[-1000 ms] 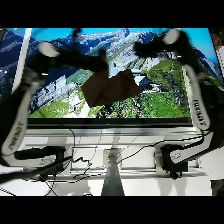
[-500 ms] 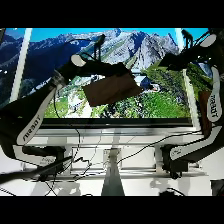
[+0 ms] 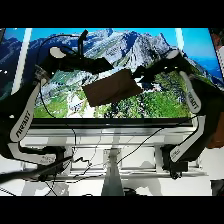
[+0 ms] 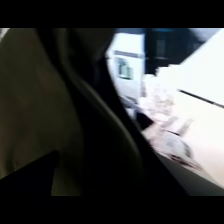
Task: Fold the clothes and pants, and hang the long-sleeved shirts on hangers.
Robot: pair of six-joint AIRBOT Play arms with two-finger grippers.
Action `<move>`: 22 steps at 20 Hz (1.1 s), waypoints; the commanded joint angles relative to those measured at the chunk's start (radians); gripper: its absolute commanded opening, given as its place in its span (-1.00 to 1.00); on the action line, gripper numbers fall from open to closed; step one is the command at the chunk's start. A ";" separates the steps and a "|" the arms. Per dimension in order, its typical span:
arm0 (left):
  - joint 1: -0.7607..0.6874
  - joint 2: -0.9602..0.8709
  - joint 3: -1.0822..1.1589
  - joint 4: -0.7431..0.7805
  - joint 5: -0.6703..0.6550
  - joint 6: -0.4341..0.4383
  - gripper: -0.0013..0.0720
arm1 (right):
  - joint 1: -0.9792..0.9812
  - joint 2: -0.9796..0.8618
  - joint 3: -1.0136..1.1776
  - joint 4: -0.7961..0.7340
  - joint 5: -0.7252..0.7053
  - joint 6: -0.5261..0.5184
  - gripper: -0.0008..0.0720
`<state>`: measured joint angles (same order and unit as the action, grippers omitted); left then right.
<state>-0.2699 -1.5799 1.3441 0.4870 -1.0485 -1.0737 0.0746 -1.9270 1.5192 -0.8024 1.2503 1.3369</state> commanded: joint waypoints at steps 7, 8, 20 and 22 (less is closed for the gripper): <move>0.051 0.009 0.000 0.015 -0.126 0.024 -0.92 | 0.117 -0.001 0.090 -0.101 -0.013 -0.033 -0.93; 0.074 0.018 0.000 0.018 -0.127 0.030 -0.93 | 0.097 0.026 0.122 -0.177 -0.007 0.001 -0.93; 0.160 0.369 0.000 0.874 -0.301 -0.176 -0.93 | -0.568 0.502 0.171 -0.655 0.137 0.411 -0.93; 0.160 0.404 0.000 0.874 -0.303 -0.176 -0.92 | -0.689 0.542 0.165 -0.716 0.199 0.431 -0.93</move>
<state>-0.1123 -1.2343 1.3441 1.2736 -1.3083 -1.2320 -0.4446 -1.4555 1.6878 -1.4193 1.3609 1.7035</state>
